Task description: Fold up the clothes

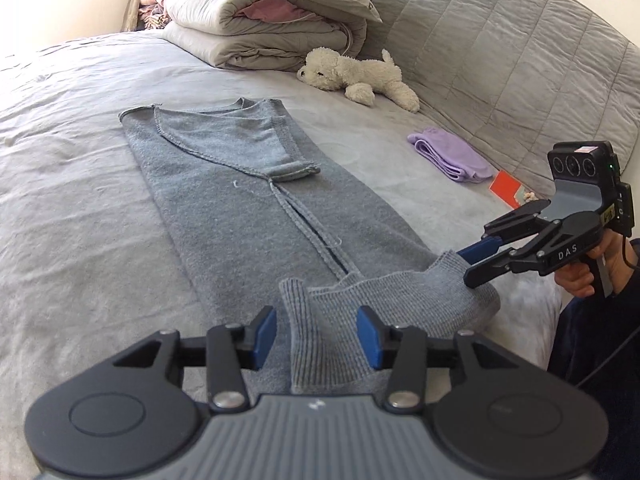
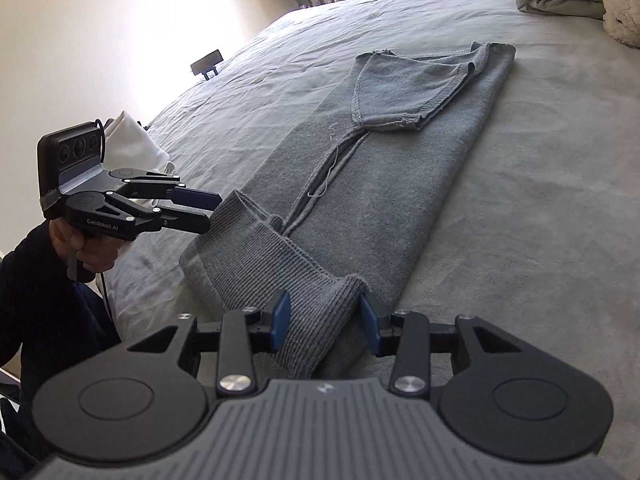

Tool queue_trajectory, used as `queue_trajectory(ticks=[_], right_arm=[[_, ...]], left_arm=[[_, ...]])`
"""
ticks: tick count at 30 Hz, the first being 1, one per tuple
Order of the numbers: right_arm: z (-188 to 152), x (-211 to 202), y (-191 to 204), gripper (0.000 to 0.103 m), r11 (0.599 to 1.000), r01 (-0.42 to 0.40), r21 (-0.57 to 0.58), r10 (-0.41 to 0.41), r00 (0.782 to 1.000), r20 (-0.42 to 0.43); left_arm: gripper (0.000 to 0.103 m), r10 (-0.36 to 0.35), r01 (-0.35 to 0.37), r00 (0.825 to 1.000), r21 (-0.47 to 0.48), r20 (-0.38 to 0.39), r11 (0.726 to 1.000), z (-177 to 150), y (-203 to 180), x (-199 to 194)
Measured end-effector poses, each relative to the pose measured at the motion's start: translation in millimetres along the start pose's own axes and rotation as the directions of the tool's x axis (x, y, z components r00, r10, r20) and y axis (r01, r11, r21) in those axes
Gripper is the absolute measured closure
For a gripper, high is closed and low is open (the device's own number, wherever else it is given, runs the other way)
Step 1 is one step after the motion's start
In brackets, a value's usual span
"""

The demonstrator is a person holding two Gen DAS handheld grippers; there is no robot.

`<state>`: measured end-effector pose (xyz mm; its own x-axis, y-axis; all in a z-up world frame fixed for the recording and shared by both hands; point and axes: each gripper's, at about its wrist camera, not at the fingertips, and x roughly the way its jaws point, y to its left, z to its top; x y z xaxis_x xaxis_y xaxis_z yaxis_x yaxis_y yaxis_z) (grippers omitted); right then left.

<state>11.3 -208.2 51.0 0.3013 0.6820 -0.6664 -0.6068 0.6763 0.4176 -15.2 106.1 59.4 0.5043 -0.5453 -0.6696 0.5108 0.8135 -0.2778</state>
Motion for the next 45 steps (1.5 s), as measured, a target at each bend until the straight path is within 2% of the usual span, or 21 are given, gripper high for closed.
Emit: queue_trajectory(ticks=[1, 2, 5, 7, 12, 17, 21, 28, 31, 33, 37, 39, 43, 45], right_arm=[[-0.1, 1.2, 1.6, 0.077, 1.0, 0.009, -0.012, -0.009, 1.0, 0.0], [0.4, 2.5, 1.5, 0.086, 1.0, 0.018, -0.017, -0.018, 1.0, 0.002], [2.5, -2.0, 3.5, 0.093, 0.998, 0.03, -0.046, -0.028, 0.999, 0.043], [5.1, -9.0, 4.4, 0.094, 0.997, 0.038, -0.061, -0.032, 0.995, 0.093], [14.5, -10.1, 5.8, 0.094, 0.99, 0.115, -0.081, -0.1, 0.98, 0.172], [29.5, -9.7, 9.5, 0.094, 0.976, 0.198, -0.094, -0.165, 0.945, 0.283], [48.2, 11.2, -0.5, 0.094, 0.956, 0.284, -0.07, -0.252, 0.922, 0.295], [63.8, 51.3, -21.6, 0.094, 0.91, 0.414, -0.006, -0.398, 0.878, 0.268], [65.2, 68.8, -21.4, 0.094, 0.886, 0.462, -0.034, -0.439, 0.861, 0.256], [65.9, 73.4, -18.5, 0.094, 0.878, 0.476, -0.049, -0.448, 0.853, 0.266], [73.8, 58.0, -11.9, 0.095, 0.887, 0.461, -0.024, -0.422, 0.831, 0.362], [77.0, 59.4, -14.5, 0.095, 0.881, 0.473, -0.006, -0.438, 0.819, 0.372], [73.7, 78.7, -13.6, 0.094, 0.844, 0.534, -0.048, -0.492, 0.808, 0.324], [74.5, 75.3, -9.3, 0.095, 0.841, 0.54, -0.047, -0.49, 0.795, 0.357]], left_arm=[[0.064, 0.004, -0.004, 1.0, -0.002, -0.01, 1.0, -1.1, -0.8, 3.3], [0.074, 0.007, -0.007, 1.0, -0.004, -0.018, 1.0, -2.3, -1.6, 5.7], [0.091, 0.01, -0.01, 1.0, -0.004, -0.014, 1.0, -3.5, -3.7, 5.6], [0.094, 0.012, -0.012, 1.0, -0.016, 0.005, 1.0, -1.9, -3.3, 2.1], [0.095, 0.017, -0.013, 0.996, -0.057, 0.083, 0.998, 6.6, 1.2, -9.5], [0.095, 0.038, -0.021, 0.986, -0.104, 0.164, 0.994, 20.3, 11.0, -12.3], [0.095, 0.102, -0.075, 0.975, -0.136, 0.199, 0.988, 35.0, 22.7, 0.1], [0.095, 0.226, -0.193, 0.957, -0.185, 0.183, 0.964, 45.7, 41.8, 33.5], [0.095, 0.271, -0.24, 0.948, -0.187, 0.165, 0.953, 44.8, 45.5, 46.2], [0.095, 0.28, -0.244, 0.945, -0.204, 0.172, 0.948, 43.7, 46.8, 46.0], [0.095, 0.269, -0.21, 0.93, -0.238, 0.251, 0.948, 48.5, 45.8, 32.2], [0.095, 0.29, -0.231, 0.928, -0.25, 0.234, 0.94, 50.4, 48.3, 38.4], [0.095, 0.329, -0.278, 0.927, -0.262, 0.179, 0.924, 46.6, 53.3, 57.3], [0.095, 0.34, -0.284, 0.921, -0.27, 0.19, 0.92, 46.3, 51.3, 58.0]])
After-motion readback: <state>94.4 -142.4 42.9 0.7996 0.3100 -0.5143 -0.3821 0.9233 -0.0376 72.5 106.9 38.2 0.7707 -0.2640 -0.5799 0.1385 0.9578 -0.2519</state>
